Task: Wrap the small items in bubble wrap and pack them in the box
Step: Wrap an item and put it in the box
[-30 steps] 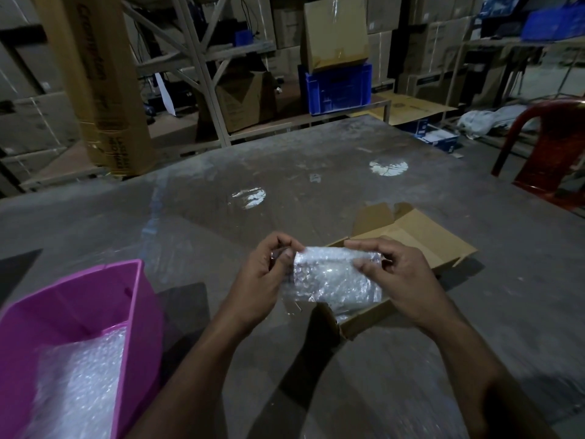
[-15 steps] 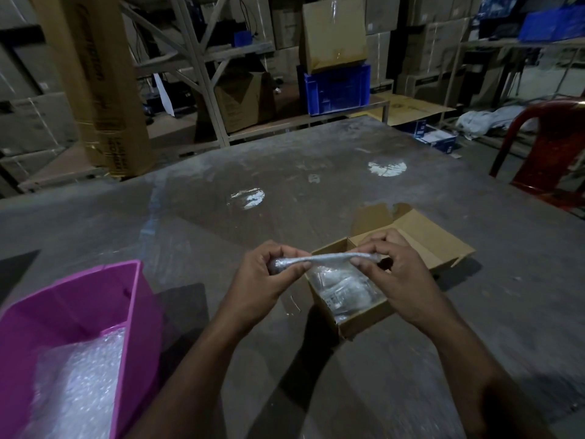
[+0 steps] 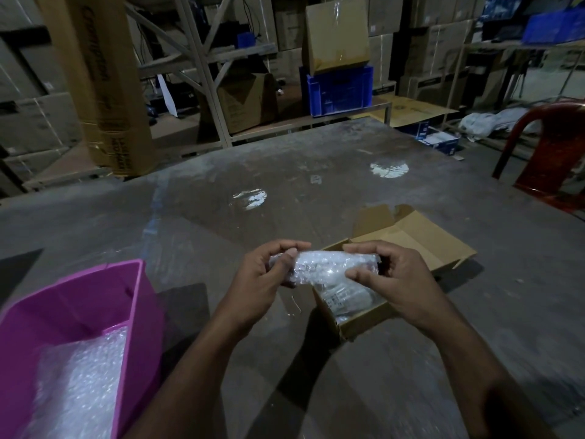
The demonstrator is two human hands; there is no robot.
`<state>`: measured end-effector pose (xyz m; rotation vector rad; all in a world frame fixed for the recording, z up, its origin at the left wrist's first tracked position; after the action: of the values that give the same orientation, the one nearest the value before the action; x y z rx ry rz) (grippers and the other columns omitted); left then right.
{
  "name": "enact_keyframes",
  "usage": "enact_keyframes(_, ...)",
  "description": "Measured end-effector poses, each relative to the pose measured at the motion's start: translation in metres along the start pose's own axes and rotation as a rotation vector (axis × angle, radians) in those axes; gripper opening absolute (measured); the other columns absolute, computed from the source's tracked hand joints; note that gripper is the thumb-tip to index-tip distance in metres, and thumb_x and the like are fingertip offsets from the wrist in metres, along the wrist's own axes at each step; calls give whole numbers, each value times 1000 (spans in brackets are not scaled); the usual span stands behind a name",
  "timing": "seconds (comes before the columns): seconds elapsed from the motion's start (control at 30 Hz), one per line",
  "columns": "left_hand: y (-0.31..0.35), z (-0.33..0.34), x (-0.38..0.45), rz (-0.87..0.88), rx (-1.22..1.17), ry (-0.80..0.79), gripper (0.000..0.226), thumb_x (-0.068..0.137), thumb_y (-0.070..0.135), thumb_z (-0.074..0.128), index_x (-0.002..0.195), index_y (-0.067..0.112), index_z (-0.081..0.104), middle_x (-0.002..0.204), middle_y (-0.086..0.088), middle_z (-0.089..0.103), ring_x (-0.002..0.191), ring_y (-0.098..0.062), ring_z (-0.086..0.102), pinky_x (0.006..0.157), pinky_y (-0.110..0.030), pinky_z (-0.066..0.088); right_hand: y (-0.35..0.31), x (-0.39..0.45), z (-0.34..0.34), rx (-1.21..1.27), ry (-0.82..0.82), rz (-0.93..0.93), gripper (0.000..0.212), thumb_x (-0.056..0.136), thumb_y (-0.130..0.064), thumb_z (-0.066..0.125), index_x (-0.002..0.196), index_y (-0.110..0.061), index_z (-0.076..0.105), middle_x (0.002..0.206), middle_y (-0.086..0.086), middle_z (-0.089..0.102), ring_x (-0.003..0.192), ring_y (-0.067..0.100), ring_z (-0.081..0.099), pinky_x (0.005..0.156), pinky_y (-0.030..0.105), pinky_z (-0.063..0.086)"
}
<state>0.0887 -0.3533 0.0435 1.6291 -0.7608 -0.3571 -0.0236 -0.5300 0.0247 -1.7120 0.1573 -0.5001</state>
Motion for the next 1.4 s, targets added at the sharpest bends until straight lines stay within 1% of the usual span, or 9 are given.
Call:
enact_keyframes(0.13,-2,5,-2,-54,-90,-44,24,80,11,79,104,8,76,96,-2,78,79,-8,70,68,-20,55,-1,1,-6,-131,61,-38,17,79,-35,78,94,-29,77,99,-9,69,93,13,69,79,31,59)
enact_keyframes(0.27,-5,3,0,-27,33,-9,15,81,12,82,95,10,78,84,4,72,70,-1,62,63,-14,47,-8,4,-8,-270,101,-97,14,83,-41,71,87,-28,73,102,-9,57,99,1,58,80,11,47)
enact_keyframes(0.43,-7,-1,8,137,468,33,15,84,39,80,81,27,72,97,8,62,92,-6,64,80,-31,53,-10,7,-11,-302,106,-119,1,89,-32,74,89,-31,75,92,-9,67,89,9,66,77,31,56)
enact_keyframes(0.53,-1,8,9,161,549,42,17,84,48,75,84,31,70,84,12,65,79,-5,64,73,-41,55,-15,11,-12,-286,141,-125,3,88,-29,76,90,-32,76,91,-13,69,87,6,68,74,24,56)
enact_keyframes(0.67,7,13,20,153,625,40,22,83,49,77,83,28,73,71,8,67,64,-8,62,62,-40,54,-21,20,-10,-298,127,-119,6,89,-30,75,94,-32,75,94,-18,69,90,2,67,74,15,51)
enact_keyframes(0.87,-2,3,33,70,633,181,16,87,39,73,78,26,72,60,13,63,53,-1,54,56,-29,47,-12,19,-5,-239,127,-53,13,85,-21,80,90,-28,70,87,-8,73,81,10,71,70,33,61)
enact_keyframes(0.97,-7,2,36,27,513,245,8,90,31,72,84,25,74,70,11,71,62,-4,65,59,-29,54,-6,15,5,-220,116,-55,17,85,-17,81,87,-26,67,85,-3,71,79,21,70,70,43,60)
enact_keyframes(1.13,-29,8,34,-124,63,230,15,94,6,65,97,18,73,87,-7,75,78,-21,75,72,-42,64,0,10,18,-209,76,-64,19,86,-13,79,86,-28,65,89,-8,68,85,11,68,72,30,57)
enact_keyframes(1.4,-50,27,28,-296,-378,126,29,96,-11,51,114,7,64,95,-11,72,77,-14,72,69,-23,59,12,12,24,-169,15,-40,22,85,-10,79,89,-30,71,100,-10,65,94,10,68,83,35,59)
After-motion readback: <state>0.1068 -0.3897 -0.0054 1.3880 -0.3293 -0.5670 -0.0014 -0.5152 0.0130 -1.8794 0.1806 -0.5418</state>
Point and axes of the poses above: each hand's wrist, its own x-axis towards the middle knuckle, its own z-axis out of the palm, y = z × x, the point moved 9 cm from there along x, towards the middle knuckle
